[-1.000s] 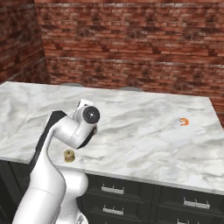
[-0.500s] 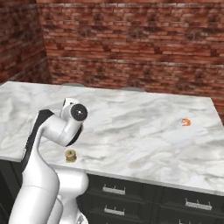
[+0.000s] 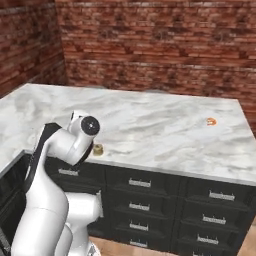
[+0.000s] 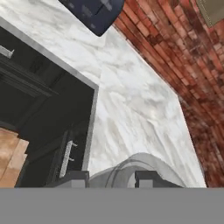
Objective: Pick the candle and jar from the dining table and place them in the open cabinet. Close the cabinet after placing the objects.
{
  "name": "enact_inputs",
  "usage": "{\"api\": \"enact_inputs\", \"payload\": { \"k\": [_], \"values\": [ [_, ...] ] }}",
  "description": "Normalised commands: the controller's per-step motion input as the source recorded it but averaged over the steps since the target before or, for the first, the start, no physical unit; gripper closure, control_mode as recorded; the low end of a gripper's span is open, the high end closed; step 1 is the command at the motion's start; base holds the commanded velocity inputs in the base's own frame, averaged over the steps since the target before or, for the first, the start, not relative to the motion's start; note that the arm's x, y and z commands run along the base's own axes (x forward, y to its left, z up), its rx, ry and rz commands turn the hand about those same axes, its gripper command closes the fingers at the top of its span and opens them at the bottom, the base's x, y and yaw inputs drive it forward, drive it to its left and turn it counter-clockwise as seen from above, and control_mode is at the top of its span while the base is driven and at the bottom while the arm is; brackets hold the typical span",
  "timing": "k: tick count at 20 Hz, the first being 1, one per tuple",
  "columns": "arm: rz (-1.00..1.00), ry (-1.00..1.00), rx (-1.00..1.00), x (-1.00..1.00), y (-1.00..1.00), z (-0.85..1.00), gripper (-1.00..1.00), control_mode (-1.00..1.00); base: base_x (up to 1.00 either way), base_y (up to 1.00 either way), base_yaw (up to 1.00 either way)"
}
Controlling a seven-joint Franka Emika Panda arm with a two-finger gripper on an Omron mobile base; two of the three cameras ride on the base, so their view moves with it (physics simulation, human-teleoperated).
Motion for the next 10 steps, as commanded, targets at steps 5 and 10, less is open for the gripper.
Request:
{"api": "enact_inputs", "payload": {
  "k": [5,10],
  "values": [
    [0.00,0.00,0.00,0.00,0.00,0.00,1.00,1.00,-0.56,0.00,-0.25],
    [0.00,0.00,0.00,0.00,0.00,0.00,1.00,1.00,-0.28,0.01,-0.52]
  ]
}}
